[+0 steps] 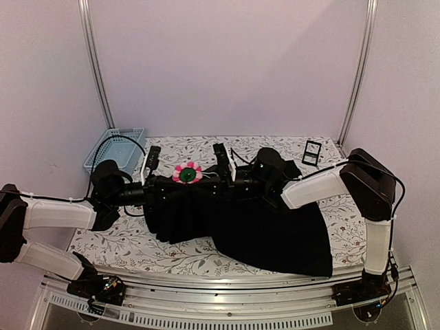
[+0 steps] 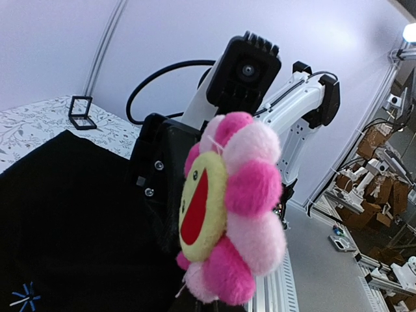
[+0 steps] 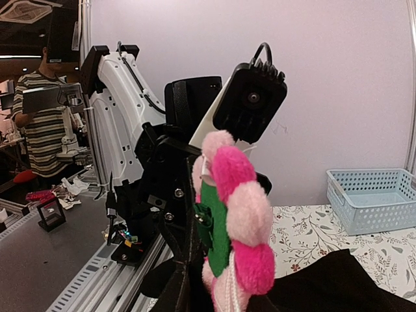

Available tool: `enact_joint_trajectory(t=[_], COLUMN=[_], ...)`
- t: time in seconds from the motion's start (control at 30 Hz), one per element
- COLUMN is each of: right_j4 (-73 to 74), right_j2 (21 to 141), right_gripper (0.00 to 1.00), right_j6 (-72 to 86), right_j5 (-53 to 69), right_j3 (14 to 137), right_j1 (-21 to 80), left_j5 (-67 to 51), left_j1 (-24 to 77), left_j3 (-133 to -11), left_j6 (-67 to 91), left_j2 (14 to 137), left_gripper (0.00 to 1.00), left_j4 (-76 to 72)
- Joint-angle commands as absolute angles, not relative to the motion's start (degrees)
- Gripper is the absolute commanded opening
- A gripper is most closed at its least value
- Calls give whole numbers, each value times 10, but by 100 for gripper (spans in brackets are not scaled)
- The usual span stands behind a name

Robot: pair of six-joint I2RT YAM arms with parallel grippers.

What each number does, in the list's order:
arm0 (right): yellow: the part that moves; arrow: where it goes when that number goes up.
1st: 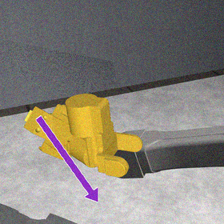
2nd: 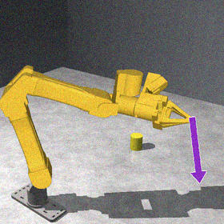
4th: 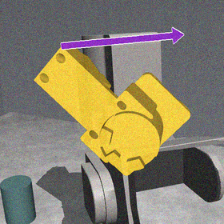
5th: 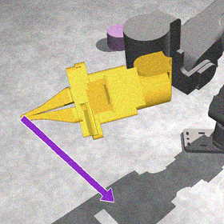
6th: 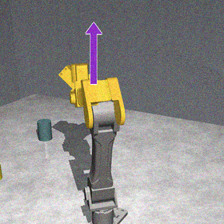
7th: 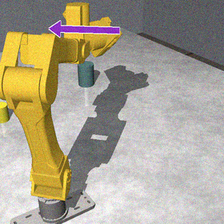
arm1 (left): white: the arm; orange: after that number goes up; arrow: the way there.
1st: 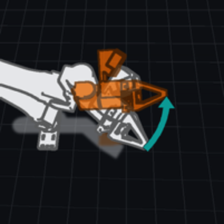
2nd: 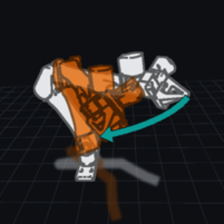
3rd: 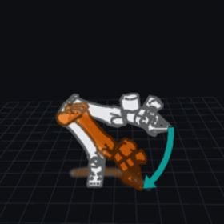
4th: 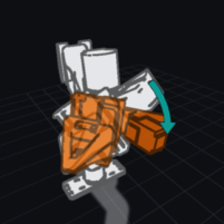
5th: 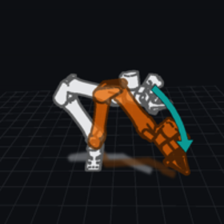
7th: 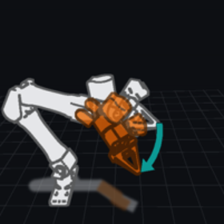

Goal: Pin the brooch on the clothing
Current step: Pin the flattened clothing at the center of the board.

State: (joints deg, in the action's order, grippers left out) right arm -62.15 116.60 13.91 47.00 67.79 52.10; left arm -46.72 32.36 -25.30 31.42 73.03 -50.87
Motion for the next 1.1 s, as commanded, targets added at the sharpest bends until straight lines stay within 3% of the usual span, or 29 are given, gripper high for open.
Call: enact_joint_trajectory(t=[0.0,0.33,0.4,0.5,0.67,0.9,1.07], right_j4=[-628,-629,-635,-643,-646,-671,-681], right_j2=[1181,1183,1182,1180,1183,1195,1203], right_gripper=[17,5,7,17,22,22,16], right_j6=[140,151,155,161,158,171,186], right_j5=[482,492,491,483,482,491,500], right_j3=[702,711,710,709,717,727,736], right_j1=[527,527,527,526,526,527,528], left_j5=[-472,-472,-474,-475,-480,-484,-485], left_j1=[325,326,326,326,326,328,329], left_j3=[-260,-259,-259,-259,-261,-262,-264], left_j6=[305,303,303,303,302,303,302], left_j2=[731,729,729,729,731,734,737], left_gripper=[0,0,0,0,0,0,0], left_j4=[-521,-514,-512,-512,-512,-512,-510])
